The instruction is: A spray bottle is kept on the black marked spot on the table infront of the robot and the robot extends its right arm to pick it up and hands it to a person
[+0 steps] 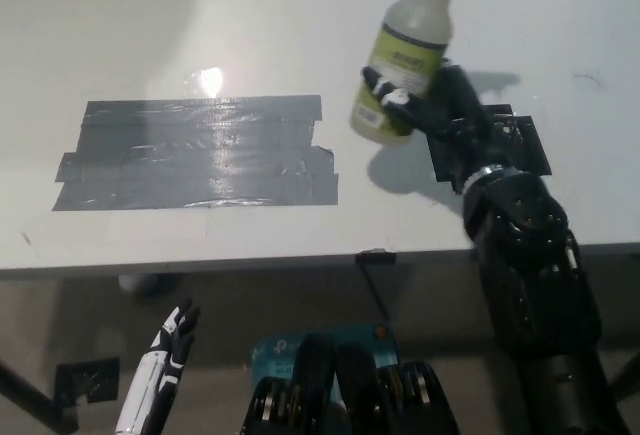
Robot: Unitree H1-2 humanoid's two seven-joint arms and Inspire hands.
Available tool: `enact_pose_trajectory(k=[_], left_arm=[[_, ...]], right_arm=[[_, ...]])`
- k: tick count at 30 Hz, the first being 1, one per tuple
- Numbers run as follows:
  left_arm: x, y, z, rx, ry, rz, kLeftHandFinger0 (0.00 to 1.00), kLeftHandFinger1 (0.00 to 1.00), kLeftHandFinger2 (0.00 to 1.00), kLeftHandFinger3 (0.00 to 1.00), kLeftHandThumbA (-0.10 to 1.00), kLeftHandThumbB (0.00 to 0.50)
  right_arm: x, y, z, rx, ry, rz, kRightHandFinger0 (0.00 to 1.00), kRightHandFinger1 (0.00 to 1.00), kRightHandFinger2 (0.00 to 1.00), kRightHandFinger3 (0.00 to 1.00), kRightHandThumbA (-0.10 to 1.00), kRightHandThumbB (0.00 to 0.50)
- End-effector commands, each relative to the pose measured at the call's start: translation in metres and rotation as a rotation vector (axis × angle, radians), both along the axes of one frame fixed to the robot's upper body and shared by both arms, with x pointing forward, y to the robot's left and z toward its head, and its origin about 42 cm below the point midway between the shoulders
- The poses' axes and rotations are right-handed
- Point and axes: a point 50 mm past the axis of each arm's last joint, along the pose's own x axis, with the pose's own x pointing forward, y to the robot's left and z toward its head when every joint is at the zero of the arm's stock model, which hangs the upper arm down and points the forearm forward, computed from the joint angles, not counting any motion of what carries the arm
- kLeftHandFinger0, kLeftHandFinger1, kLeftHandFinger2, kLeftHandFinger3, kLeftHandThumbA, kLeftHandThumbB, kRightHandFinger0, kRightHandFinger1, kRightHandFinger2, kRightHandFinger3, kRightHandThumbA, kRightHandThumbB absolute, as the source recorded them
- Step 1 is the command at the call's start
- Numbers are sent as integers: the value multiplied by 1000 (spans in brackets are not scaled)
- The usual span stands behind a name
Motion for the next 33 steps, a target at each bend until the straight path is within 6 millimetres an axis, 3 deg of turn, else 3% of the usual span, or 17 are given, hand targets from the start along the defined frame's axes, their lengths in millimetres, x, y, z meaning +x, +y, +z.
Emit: enact_pose_trajectory(k=[1, 6, 10, 14, 23, 29, 30, 31, 33], left_arm=[[1, 3, 9, 17, -37, 4, 1000, 1000, 1000, 1000, 1000, 275], [0, 4, 9, 18, -32, 0, 1000, 1000, 1000, 1000, 1000, 266], [2, 2, 9, 12, -34, -4, 1000, 1000, 1000, 1000, 1000, 267], [0, 2, 9, 14, -31, -9, 1000, 1000, 1000, 1000, 1000, 266], [3, 2, 11, 27, -31, -12, 1000, 1000, 1000, 1000, 1000, 274], [2, 1, 11, 33, -22, -19, 1000, 1000, 1000, 1000, 1000, 270], [2, 1, 11, 34, -23, -20, 1000, 1000, 1000, 1000, 1000, 263], [2, 2, 10, 30, -21, -23, 1000, 1000, 1000, 1000, 1000, 260], [1, 1, 10, 32, -21, -31, 1000, 1000, 1000, 1000, 1000, 259]], right_arm=[[0, 34, 34, 79, 38, 196, 0, 435, 812, 823, -100, 144], [0, 50, 13, 103, 134, 239, 0, 399, 797, 783, -100, 140], [2, 57, 1, 121, 189, 251, 0, 342, 726, 732, -100, 134], [-2, 61, -8, 128, 213, 264, 0, 326, 739, 733, -100, 142], [1, 59, -3, 126, 203, 267, 0, 310, 734, 771, -100, 131], [2, 55, 3, 150, 162, 244, 0, 320, 712, 695, -100, 166], [2, 53, 3, 152, 161, 245, 51, 409, 828, 808, 37, 196], [-2, 48, 6, 163, 151, 275, 1000, 1000, 1000, 1000, 451, 472], [-7, 40, 9, 132, 102, 314, 1000, 1000, 1000, 1000, 593, 500]])
